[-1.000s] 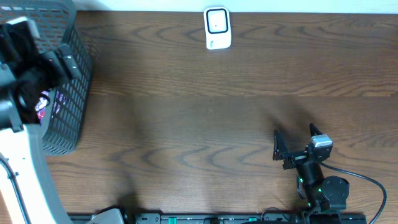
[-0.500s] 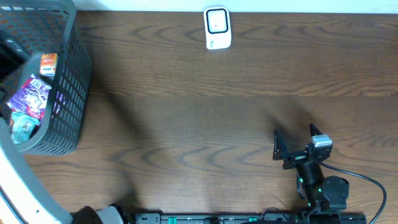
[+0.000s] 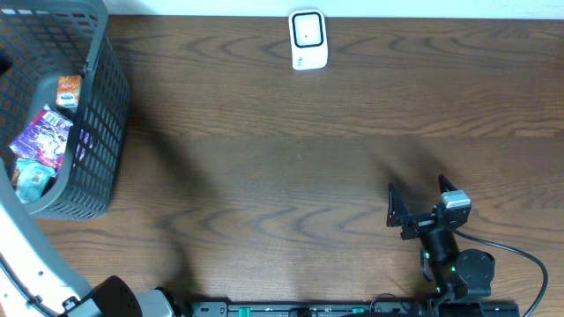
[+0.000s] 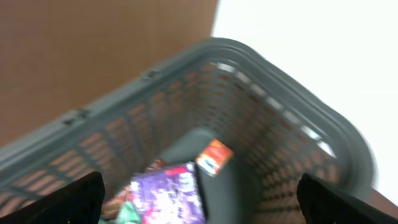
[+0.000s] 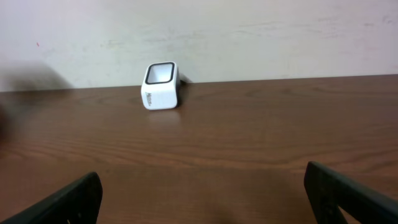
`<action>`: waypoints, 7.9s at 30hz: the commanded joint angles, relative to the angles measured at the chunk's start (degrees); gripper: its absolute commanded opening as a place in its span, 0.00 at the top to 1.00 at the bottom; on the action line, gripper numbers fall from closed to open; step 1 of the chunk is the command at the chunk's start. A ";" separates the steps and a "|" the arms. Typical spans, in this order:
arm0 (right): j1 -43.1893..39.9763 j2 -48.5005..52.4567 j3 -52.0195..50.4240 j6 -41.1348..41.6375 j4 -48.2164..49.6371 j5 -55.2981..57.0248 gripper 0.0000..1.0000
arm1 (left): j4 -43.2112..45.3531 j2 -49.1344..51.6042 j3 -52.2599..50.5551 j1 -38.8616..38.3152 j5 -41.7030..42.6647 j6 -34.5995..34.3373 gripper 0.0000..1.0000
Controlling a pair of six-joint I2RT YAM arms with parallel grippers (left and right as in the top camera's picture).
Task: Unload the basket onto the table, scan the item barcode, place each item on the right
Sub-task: 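Move the left gripper over the basket and reach down inside, then grasp the purple snack box in the basket with the left gripper, then carry the purple box to the white scanner, barcode facing it, then place the purple box on the table and release it, then move the left gripper back into the basket, then grasp the mint-green wipes pack in the basket with the left gripper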
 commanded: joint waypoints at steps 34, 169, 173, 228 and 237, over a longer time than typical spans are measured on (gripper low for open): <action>-0.28 -0.31 -0.24 -0.76 -0.04 0.04 0.01 | -1.49 31.85 -0.02 -6.08 -16.50 -6.86 0.08; -0.28 -0.31 -0.24 -0.76 -0.04 0.02 0.01 | -18.62 -10.78 1.09 -16.74 14.14 -16.61 0.10; -0.28 -0.31 -0.24 -0.76 -0.04 0.02 0.01 | -17.99 -9.46 1.09 -16.74 9.03 -16.59 0.11; -0.28 -0.31 -0.24 -0.74 -0.04 0.04 0.01 | -18.82 24.15 -11.23 0.50 -23.98 -15.69 0.10; -0.28 -0.31 -0.24 -0.74 -0.04 0.02 0.01 | -10.01 24.15 -16.76 0.50 -18.14 -10.45 0.10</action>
